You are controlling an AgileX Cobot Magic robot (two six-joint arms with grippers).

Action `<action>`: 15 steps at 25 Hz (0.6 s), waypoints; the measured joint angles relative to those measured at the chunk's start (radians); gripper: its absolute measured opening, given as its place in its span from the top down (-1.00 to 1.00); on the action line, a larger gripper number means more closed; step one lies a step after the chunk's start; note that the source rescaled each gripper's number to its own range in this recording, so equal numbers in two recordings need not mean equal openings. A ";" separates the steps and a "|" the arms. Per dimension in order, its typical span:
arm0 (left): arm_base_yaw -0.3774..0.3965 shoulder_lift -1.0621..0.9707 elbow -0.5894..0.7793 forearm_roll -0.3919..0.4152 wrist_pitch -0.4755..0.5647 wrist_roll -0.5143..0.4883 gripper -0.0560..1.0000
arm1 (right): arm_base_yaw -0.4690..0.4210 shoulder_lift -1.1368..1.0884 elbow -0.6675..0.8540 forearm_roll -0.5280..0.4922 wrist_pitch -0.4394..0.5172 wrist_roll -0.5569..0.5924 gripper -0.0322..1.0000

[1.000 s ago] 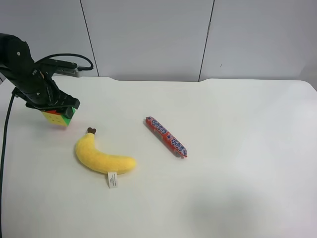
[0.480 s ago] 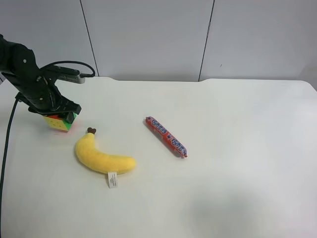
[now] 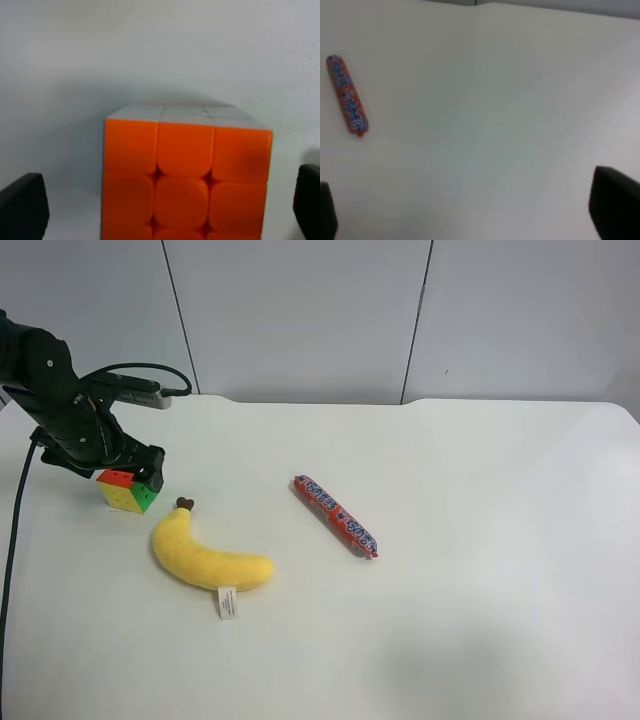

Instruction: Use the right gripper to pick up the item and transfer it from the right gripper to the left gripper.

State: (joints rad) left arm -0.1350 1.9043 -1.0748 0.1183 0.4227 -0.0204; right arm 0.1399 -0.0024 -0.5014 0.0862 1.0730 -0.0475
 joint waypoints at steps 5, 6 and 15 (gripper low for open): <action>0.001 -0.092 0.000 0.000 0.069 -0.001 -0.99 | 0.000 0.000 0.000 0.000 0.000 0.000 -0.99; 0.001 -0.126 0.000 0.000 0.096 -0.001 -0.99 | 0.000 0.000 0.000 0.000 0.000 0.000 -0.99; 0.001 -0.488 0.000 0.000 0.468 -0.001 -0.99 | 0.000 0.000 0.000 0.000 0.000 0.000 -0.99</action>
State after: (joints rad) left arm -0.1342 1.4168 -1.0748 0.1183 0.8912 -0.0210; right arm 0.1399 -0.0024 -0.5014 0.0862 1.0730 -0.0475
